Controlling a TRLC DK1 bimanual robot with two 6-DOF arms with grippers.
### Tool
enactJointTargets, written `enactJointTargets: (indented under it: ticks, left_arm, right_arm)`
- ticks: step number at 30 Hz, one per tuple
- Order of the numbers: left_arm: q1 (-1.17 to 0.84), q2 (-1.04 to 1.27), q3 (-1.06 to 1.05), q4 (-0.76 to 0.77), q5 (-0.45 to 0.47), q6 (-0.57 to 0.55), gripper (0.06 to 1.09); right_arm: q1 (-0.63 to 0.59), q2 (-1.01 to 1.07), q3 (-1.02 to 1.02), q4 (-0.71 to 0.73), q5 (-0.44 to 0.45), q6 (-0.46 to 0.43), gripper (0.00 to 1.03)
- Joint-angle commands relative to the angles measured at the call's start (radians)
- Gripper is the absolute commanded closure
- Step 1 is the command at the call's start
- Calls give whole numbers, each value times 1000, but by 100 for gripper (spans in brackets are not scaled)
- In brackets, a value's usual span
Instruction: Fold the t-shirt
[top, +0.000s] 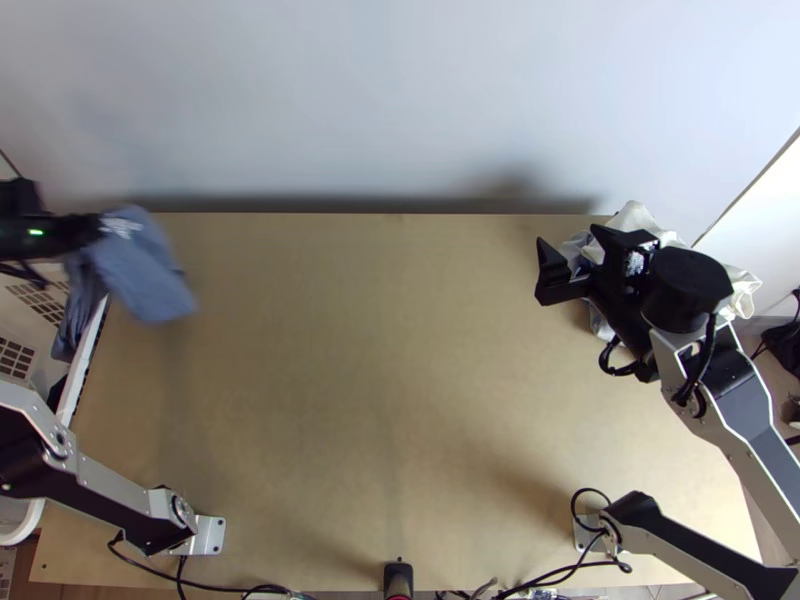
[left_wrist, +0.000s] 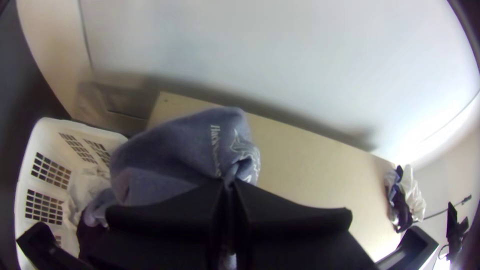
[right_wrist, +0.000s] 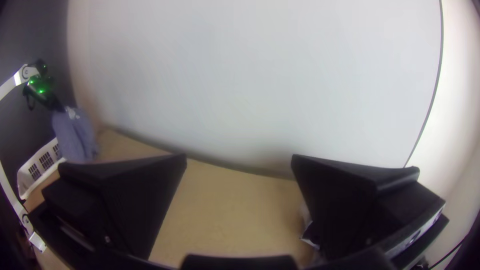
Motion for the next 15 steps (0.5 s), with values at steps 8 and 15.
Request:
enactJointTargets:
  ticks: [8, 15]
  left_arm:
    - [-464, -270, -517, 168, -79, -85, 105]
    - [-687, -327, -689, 259, -122, -138, 105]
  right_arm:
    - [-11, -69, -76, 23, 1, -26, 5]
    - [-11, -114, -158, 25, -2, 5, 5]
